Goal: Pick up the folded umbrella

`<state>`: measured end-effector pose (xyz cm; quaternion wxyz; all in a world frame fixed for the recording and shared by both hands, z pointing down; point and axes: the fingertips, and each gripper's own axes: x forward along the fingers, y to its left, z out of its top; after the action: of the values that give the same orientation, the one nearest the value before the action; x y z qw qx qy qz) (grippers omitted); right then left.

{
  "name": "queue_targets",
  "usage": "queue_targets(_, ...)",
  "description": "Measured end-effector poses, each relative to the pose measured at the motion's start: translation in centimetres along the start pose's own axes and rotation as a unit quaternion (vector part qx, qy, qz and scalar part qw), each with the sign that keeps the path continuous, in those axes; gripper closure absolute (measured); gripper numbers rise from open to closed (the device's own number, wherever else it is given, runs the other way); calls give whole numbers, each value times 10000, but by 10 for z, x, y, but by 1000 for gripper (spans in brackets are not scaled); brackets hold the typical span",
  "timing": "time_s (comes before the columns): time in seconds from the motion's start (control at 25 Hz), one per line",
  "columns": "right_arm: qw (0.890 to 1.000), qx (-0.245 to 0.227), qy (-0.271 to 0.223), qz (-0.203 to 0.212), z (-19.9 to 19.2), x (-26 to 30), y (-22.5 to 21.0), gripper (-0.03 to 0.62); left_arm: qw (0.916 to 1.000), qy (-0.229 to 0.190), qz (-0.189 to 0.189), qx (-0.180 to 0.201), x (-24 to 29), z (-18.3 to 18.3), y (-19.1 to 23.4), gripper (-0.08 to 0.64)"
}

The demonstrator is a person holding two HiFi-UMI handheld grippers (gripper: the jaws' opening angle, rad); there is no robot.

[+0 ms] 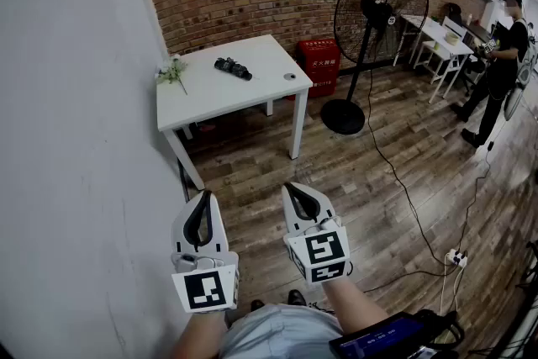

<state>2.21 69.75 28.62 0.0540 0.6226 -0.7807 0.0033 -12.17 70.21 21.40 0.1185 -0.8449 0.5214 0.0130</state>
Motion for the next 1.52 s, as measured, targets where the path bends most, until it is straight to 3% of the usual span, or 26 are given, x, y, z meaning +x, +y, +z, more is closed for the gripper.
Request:
queue_targets(0.12,10000,-6,-20,12,1,-2,-5,588,9997,-120,9,191,3,3,-3,552)
queue_targets(0.44,9998,55,-153,138,-3,-12,-23,568,9998,-35,-6,208,9,-1,-29,552)
queue_targets(0.48,9996,86,-134,253,-4,-11,-25,397,9998,-24,1,215,11,-1,-33,552)
queue_targets(0.52,9992,120,-128,358,-6,-10,-27,286,9997,-12,14,223,13,-2,-36,552)
queue_targets(0.64,9985,115,-137,526,-8,-9,-40,196,9997,39,75,246,20,-4,-48,552)
queue_targets(0.96,9984,-23,-92,560,-14,-2,-69,196,9992,164,224,301,36,-9,-68,552)
queue_targets(1.52,9982,-94,86,583,-25,79,-84,199,9985,478,283,15,103,-48,-31,552)
